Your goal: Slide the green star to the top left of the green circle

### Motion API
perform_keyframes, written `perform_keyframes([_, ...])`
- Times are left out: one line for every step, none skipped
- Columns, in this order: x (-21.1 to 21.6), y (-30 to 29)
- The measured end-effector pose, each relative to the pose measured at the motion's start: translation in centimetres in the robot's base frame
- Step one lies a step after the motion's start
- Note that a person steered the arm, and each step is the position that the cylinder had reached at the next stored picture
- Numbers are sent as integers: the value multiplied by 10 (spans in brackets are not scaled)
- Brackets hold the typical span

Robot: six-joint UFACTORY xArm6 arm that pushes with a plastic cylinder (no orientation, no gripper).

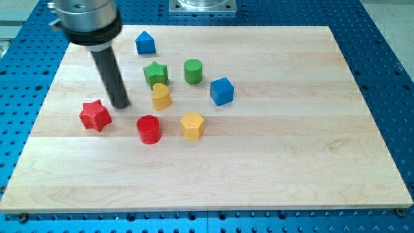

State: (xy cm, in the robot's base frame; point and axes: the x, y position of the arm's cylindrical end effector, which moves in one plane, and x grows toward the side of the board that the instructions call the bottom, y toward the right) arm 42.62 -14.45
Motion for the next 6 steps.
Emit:
perform_keyframes([-13, 44])
perform_keyframes([-51, 55])
perform_keyframes([-76, 50])
perform_keyframes([-56, -6])
perform_keyframes([-75, -52])
perform_keyframes([-145, -53])
